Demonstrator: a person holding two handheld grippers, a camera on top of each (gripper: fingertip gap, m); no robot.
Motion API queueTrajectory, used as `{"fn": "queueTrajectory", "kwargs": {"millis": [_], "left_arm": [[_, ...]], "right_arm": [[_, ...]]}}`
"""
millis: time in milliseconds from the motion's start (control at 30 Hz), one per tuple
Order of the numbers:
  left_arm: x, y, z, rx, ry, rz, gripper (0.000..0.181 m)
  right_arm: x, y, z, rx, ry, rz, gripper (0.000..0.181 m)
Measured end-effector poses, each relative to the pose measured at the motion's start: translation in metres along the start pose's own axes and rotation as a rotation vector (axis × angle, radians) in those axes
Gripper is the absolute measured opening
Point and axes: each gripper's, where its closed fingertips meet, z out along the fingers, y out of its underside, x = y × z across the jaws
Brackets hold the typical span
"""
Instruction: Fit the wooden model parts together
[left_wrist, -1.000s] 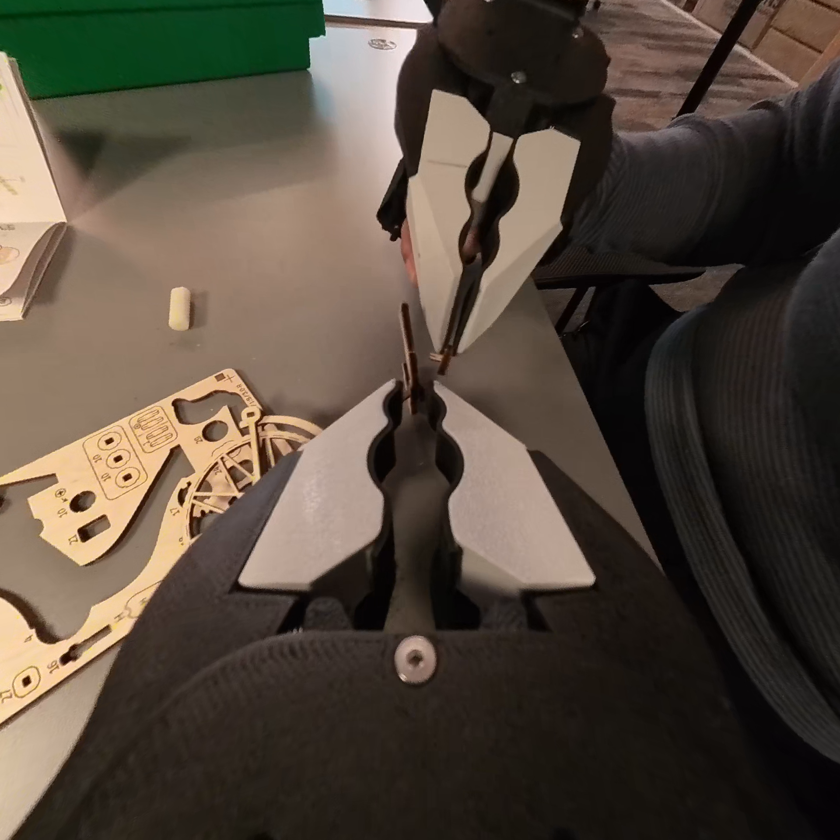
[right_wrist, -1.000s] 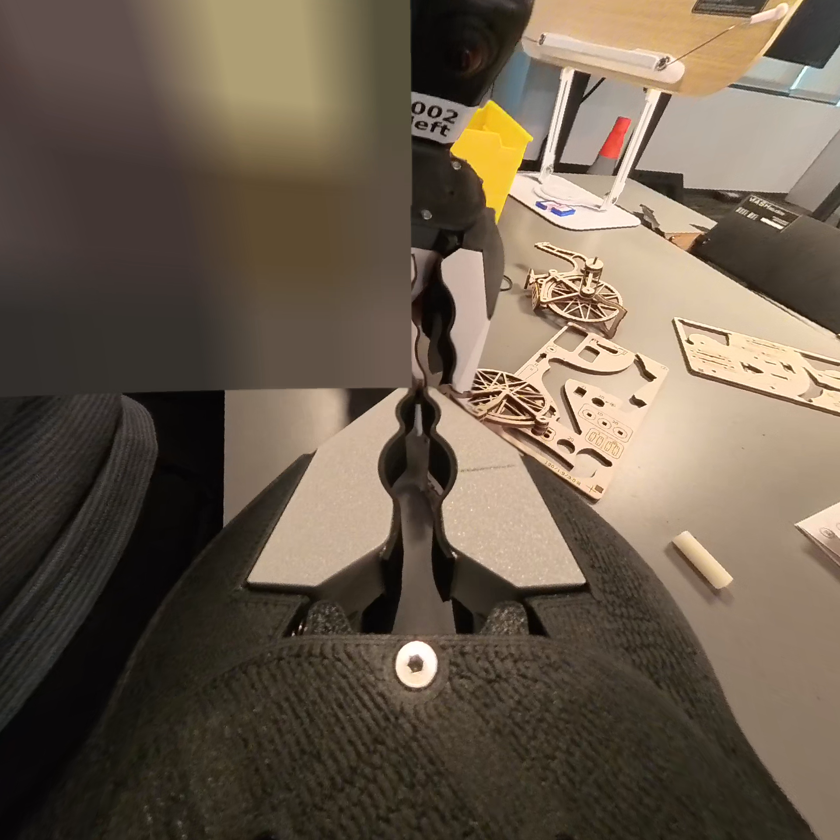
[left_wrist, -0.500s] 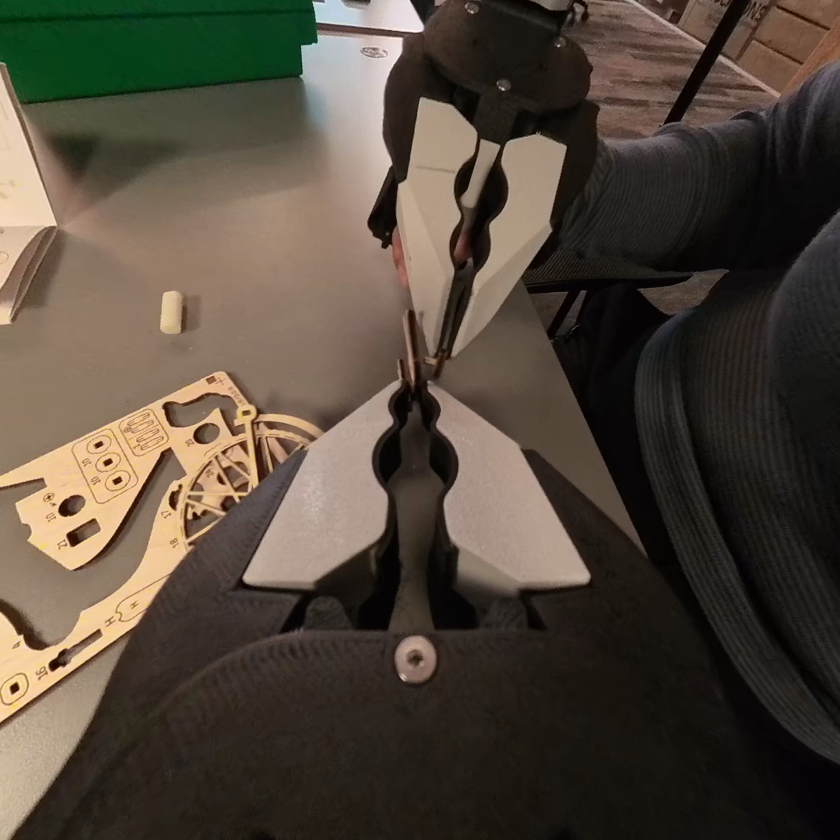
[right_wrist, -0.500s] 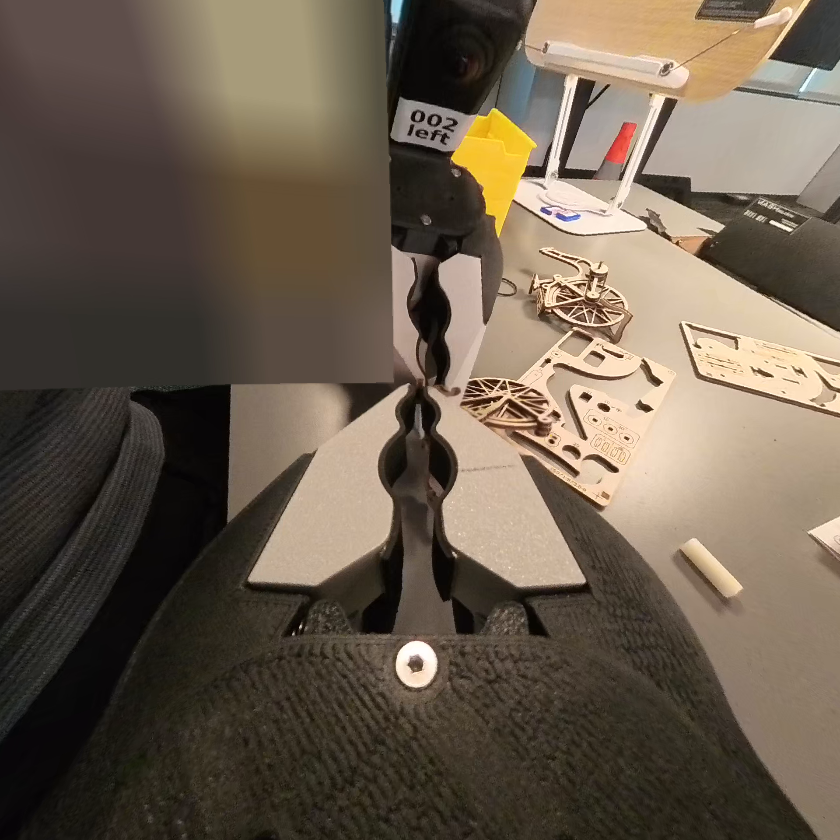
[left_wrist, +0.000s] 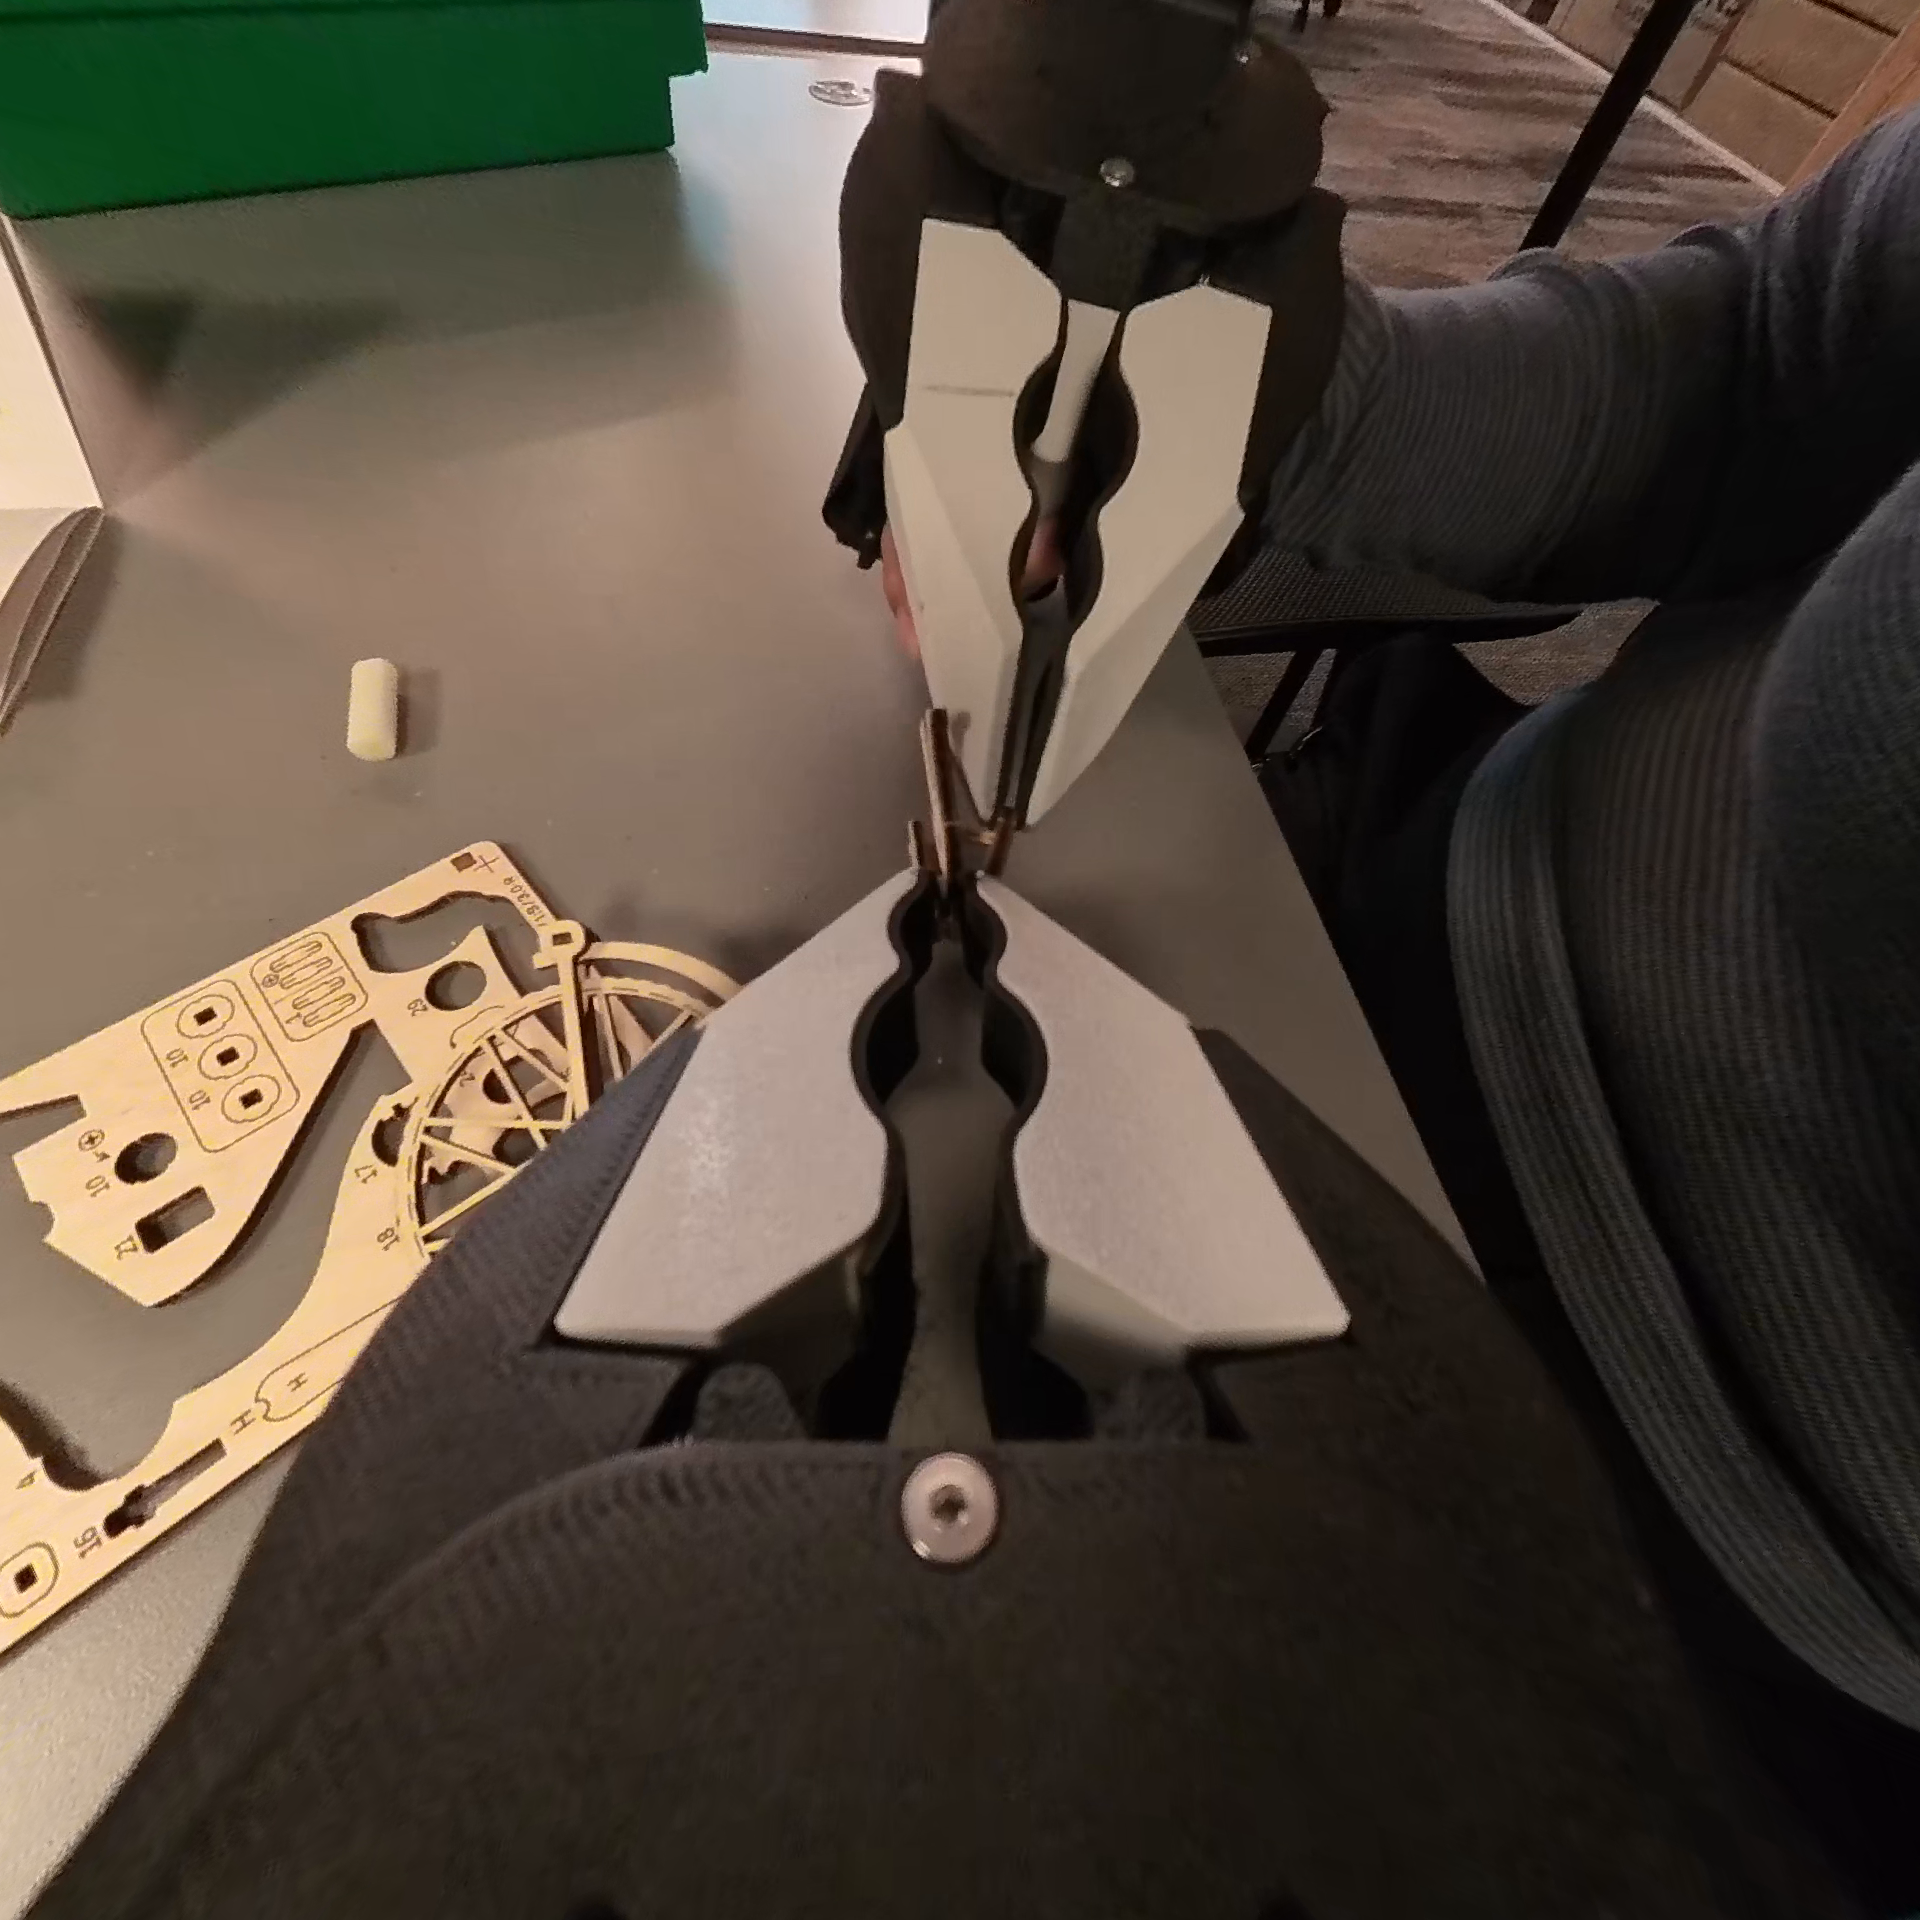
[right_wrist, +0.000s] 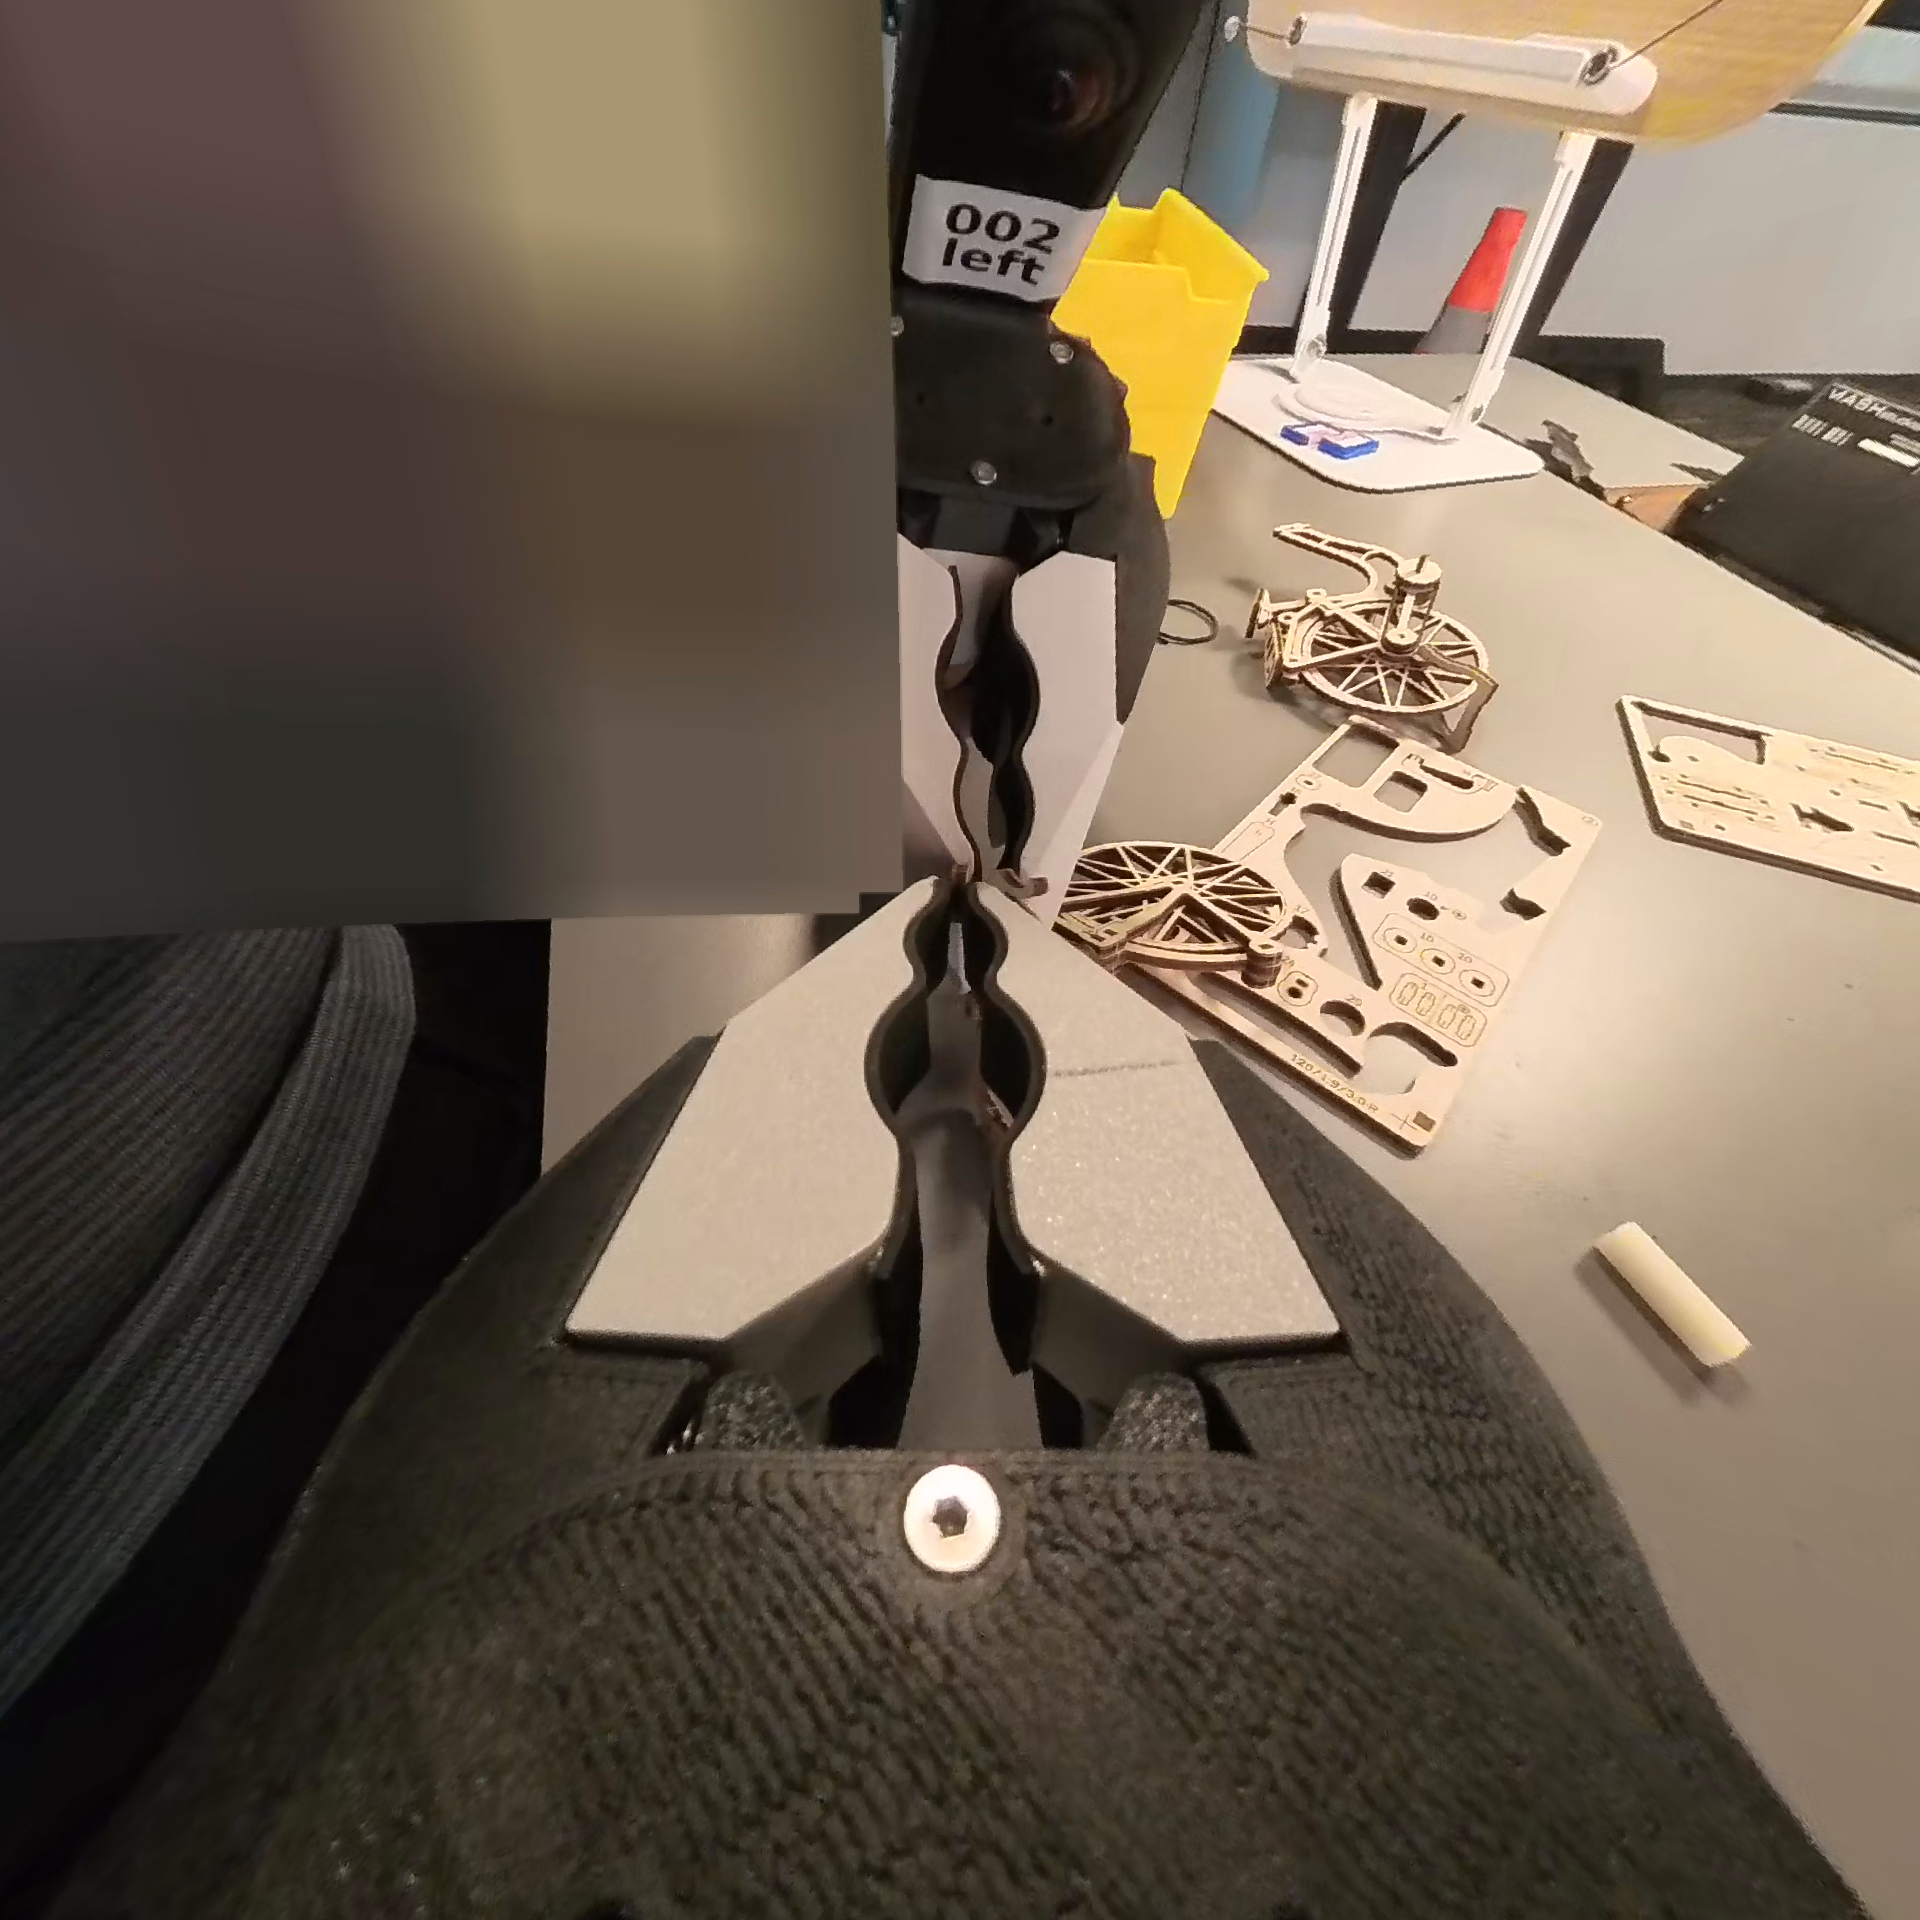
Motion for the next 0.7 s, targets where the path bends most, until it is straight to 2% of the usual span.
{"fn": "queueTrajectory", "kwargs": {"millis": [267, 467, 567, 700], "left_arm": [[0.001, 0.001, 0.000, -0.003, 0.005, 0.009, 0.003], [0.004, -0.002, -0.002, 0.019, 0.039, -0.003, 0.004], [0.008, -0.015, -0.007, 0.108, 0.109, -0.093, 0.004], [0.004, -0.029, -0.015, 0.220, 0.114, -0.155, 0.003]], "right_arm": [[-0.001, 0.000, -0.001, 0.001, -0.030, 0.027, 0.000], [-0.001, -0.001, -0.002, 0.021, -0.068, 0.116, 0.000], [-0.002, -0.013, -0.006, 0.112, -0.084, 0.177, 0.000], [0.001, -0.035, -0.012, 0.274, -0.060, 0.280, 0.000]]}}
